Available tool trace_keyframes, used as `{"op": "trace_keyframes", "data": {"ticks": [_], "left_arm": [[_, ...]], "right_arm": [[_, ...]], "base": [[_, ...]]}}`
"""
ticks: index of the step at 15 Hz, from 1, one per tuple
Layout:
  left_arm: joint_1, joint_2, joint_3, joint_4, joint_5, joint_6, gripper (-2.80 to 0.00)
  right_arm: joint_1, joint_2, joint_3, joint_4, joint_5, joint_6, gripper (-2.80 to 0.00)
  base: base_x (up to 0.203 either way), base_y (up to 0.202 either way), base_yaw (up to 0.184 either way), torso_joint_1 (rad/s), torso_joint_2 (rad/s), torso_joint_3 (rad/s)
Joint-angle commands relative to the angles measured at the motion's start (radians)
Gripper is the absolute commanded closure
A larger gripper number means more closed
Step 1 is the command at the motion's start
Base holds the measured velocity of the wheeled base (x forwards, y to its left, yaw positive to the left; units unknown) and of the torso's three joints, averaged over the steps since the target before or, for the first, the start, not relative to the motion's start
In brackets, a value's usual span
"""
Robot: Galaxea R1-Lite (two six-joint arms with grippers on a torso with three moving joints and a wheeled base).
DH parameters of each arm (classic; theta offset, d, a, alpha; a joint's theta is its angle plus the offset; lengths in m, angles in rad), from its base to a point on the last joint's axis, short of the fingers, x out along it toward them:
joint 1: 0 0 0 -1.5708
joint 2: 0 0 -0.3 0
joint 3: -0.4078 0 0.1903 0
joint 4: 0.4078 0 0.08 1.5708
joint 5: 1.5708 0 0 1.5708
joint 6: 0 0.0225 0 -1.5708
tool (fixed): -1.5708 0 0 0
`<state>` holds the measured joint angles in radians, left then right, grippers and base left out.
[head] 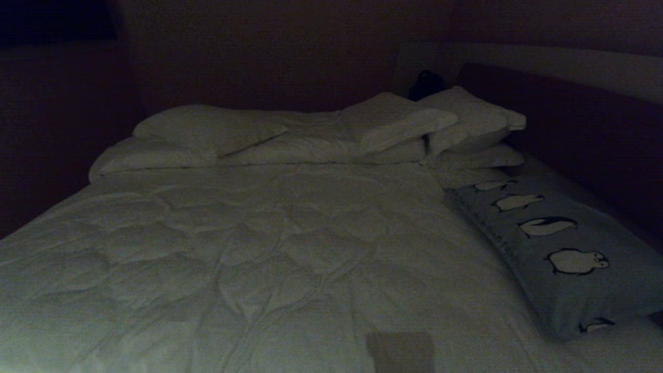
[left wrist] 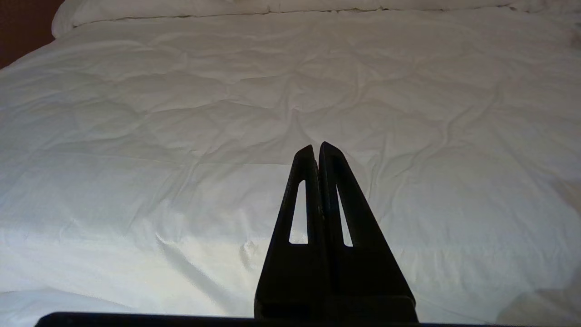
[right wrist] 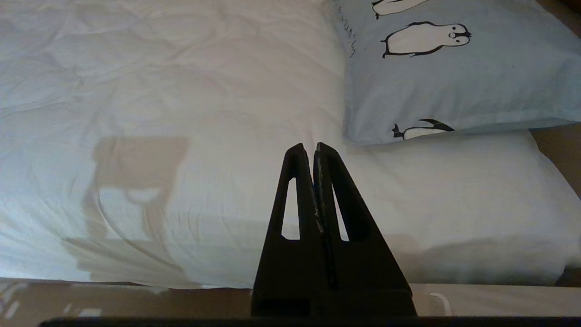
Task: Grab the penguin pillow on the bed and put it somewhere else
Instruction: Move to the foot of the bed
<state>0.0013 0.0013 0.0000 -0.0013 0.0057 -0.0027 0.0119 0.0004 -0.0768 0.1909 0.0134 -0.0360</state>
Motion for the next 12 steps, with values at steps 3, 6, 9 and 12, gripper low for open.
{"op": "trace_keyframes", "data": {"ticks": [3,6,9,12], "left_arm": [[0.000,0.000,0.000,0.000,0.000,0.000,0.00],[0.000,0.000,0.000,0.000,0.000,0.000,0.00],[0.000,0.000,0.000,0.000,0.000,0.000,0.00],[0.000,0.000,0.000,0.000,0.000,0.000,0.00]], "right_arm": [[0.000,0.000,0.000,0.001,0.000,-0.001,0.00],[0.000,0.000,0.000,0.001,0.000,-0.001,0.00],[0.000,0.000,0.000,0.001,0.000,-0.001,0.00],[0.000,0.000,0.000,0.001,0.000,-0.001,0.00]], "base": [[0.000,0.000,0.000,0.000,0.00,0.000],[0.000,0.000,0.000,0.000,0.00,0.000],[0.000,0.000,0.000,0.000,0.00,0.000],[0.000,0.000,0.000,0.000,0.00,0.000]]}}
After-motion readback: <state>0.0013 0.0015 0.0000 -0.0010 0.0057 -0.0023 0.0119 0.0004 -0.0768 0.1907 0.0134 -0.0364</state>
